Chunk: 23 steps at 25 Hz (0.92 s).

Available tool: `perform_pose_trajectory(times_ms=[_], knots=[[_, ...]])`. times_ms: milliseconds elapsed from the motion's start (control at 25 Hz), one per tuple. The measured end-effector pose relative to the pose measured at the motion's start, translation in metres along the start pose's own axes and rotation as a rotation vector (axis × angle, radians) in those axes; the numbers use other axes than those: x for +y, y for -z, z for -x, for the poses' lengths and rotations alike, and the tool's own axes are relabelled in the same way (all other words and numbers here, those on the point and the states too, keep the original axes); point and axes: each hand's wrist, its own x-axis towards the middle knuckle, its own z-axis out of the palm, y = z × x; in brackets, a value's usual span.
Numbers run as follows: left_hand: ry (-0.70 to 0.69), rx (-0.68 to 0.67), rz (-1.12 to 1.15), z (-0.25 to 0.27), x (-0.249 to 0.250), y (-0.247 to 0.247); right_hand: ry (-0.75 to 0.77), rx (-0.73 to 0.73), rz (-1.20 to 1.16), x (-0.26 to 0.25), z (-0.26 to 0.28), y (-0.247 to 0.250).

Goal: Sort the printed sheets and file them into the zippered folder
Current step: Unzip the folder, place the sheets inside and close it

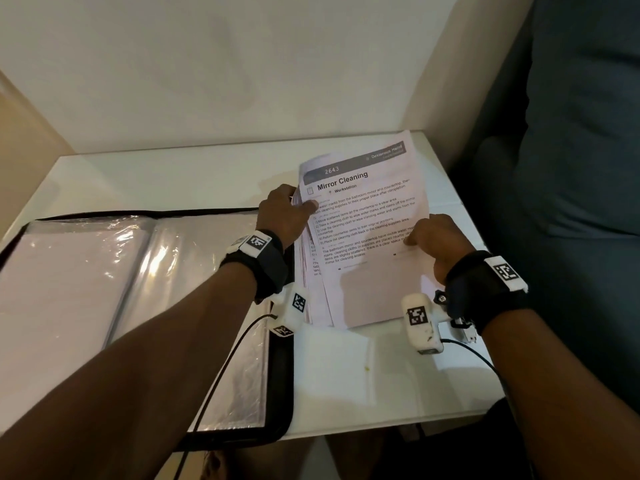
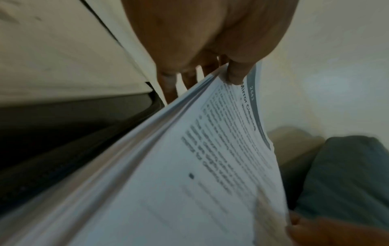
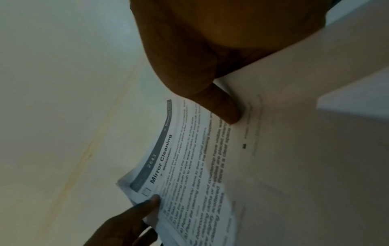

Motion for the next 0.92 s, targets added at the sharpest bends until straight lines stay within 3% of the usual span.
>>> perform_pose_trajectory(times_ms=[120, 280, 440, 720, 840, 920], knots=[[-0.061, 0.012, 0.268, 0.006, 0.000, 0.006, 0.028, 0.014, -0.066, -0.005, 0.006, 0.001], [-0.045, -0.068, 0.767, 0.028, 0.023, 0.014, 0.144, -0.002, -0.162, -0.011, 0.011, -0.003], [-0.115, -0.021, 1.015, 0.039, 0.048, 0.034, 0.293, -0.083, -0.348, -0.019, 0.021, 0.003], [-0.340, 0.002, 1.100, 0.045, 0.067, 0.039, 0.600, -0.142, -0.342, -0.028, 0.034, 0.009], [-0.303, -0.024, 1.104, 0.046, 0.058, 0.027, 0.619, -0.159, -0.269, -0.022, 0.034, 0.006], [-0.212, -0.022, 0.977, 0.049, 0.051, 0.017, 0.596, -0.141, -0.186, -0.017, 0.032, 0.003]])
